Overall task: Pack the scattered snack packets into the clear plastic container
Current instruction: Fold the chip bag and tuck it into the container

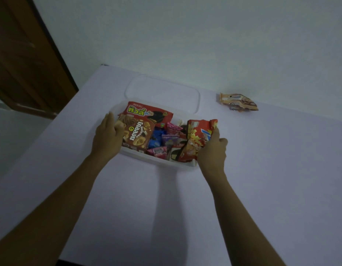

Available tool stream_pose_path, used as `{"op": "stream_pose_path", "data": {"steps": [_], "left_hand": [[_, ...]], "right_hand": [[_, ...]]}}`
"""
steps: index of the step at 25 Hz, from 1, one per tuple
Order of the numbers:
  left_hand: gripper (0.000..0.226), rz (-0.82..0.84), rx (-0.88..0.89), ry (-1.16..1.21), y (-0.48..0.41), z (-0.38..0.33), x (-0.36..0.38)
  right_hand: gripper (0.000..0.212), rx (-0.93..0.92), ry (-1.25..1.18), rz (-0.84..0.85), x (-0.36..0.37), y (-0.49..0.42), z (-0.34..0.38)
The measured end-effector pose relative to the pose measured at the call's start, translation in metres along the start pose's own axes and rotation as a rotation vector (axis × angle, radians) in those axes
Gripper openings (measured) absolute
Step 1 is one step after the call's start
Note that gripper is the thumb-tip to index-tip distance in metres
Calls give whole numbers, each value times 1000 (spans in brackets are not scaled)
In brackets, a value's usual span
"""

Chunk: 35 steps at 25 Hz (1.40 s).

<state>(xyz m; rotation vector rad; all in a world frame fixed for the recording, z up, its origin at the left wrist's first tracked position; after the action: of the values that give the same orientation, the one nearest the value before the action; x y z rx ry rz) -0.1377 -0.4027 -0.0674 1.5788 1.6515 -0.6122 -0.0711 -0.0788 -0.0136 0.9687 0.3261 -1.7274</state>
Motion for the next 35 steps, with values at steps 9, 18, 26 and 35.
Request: {"op": "stream_pose_path", "data": {"steps": [9,18,26,35], "left_hand": [[56,9,34,-88,0,-2,11],[56,-10,31,-110,-3,1,13],[57,-14,21,-137,-5,3,16],[57,-21,33,-125,-3,1,13]], "right_hand": [[35,-108,207,183,34,-11,9],[50,-220,770,254,39,-24,13],[93,-260,926,496,56,-43,-11],[94,-272,902,398,49,-39,-8]]}}
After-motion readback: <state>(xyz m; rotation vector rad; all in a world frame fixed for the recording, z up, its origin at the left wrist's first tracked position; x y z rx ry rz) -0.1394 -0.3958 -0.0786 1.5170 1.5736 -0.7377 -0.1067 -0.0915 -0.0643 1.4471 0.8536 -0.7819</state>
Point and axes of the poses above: each hand's wrist, its own y-axis away from the middle knuckle, its own x-axis out of the palm, z = x × y, the point moved 10 cm from there along -y, towards the middle knuckle, and after that the axes turned 8 degrees about z, right-handed, at the moved point
